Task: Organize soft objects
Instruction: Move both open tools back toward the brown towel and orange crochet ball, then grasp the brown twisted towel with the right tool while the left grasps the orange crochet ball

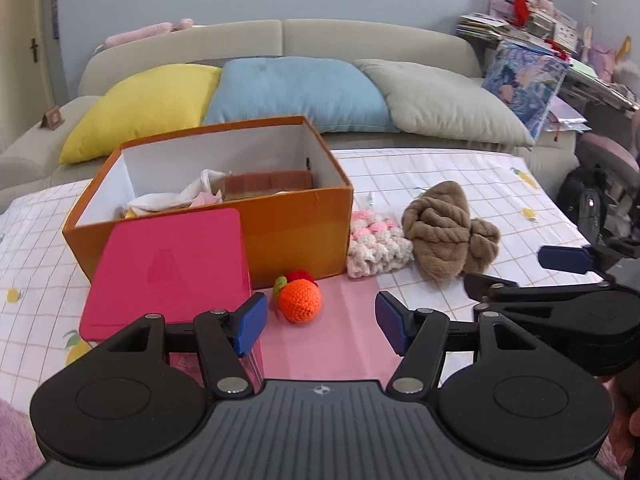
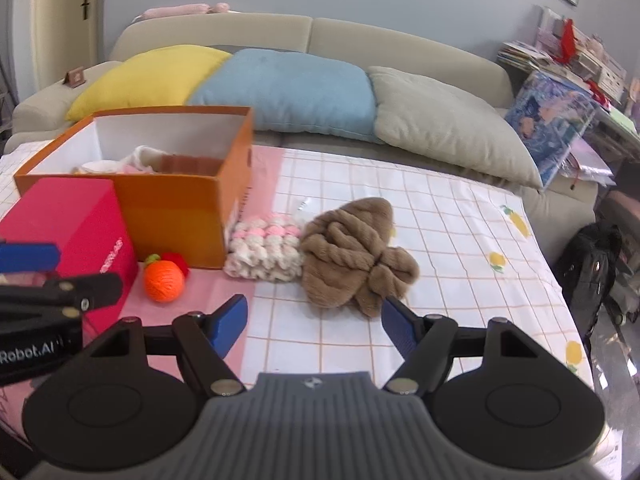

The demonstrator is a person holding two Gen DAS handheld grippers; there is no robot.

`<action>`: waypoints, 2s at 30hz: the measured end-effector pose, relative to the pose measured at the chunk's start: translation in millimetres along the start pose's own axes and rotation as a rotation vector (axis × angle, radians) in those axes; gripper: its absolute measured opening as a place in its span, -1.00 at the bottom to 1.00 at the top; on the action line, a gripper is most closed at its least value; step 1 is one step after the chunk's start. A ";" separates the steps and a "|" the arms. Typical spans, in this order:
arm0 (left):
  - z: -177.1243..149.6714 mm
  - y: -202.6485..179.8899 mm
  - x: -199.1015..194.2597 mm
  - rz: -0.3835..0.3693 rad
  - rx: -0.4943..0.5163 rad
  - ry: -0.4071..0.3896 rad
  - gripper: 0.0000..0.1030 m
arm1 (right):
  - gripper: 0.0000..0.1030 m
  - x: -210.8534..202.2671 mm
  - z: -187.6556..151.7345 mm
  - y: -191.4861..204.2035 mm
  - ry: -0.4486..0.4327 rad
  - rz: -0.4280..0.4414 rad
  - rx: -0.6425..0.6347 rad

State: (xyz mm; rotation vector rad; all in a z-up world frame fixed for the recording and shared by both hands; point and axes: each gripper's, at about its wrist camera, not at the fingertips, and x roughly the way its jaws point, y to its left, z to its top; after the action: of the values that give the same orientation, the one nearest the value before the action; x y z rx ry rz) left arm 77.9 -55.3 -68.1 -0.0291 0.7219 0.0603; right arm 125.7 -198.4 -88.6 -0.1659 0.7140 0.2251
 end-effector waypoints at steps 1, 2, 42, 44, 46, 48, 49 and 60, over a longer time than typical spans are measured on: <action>-2.0 -1.9 0.7 0.005 -0.003 -0.002 0.41 | 0.42 1.8 -0.6 -2.6 -0.002 -0.002 0.008; -1.1 -3.0 2.5 0.009 -0.004 -0.001 0.41 | 0.42 4.0 -1.7 -4.9 -0.006 -0.010 0.013; -18.4 -71.2 148.2 0.385 0.580 0.265 0.23 | 0.41 82.7 -10.7 -39.9 -0.058 0.027 0.099; -18.9 -69.3 149.3 0.391 0.595 0.266 0.14 | 0.38 83.6 -10.4 -39.7 -0.067 0.052 0.099; -16.4 -65.0 149.4 0.375 0.585 0.277 0.04 | 0.33 86.7 -10.3 -37.8 -0.068 0.057 0.081; -14.5 -61.2 147.0 0.358 0.570 0.270 0.00 | 0.33 91.0 -9.9 -36.6 -0.071 0.031 0.056; -13.7 -59.7 144.6 0.349 0.560 0.262 -0.06 | 0.33 92.9 -9.4 -36.5 -0.076 0.013 0.040; 8.2 -59.4 108.6 0.205 0.412 0.183 -0.11 | 0.40 126.4 -6.1 -58.5 -0.054 -0.050 0.076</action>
State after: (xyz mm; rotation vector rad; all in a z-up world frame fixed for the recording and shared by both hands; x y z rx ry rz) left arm 168.6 -109.2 -133.4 0.4383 0.9074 0.1053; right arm 229.7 -237.6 -172.7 -0.1048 0.6633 0.1538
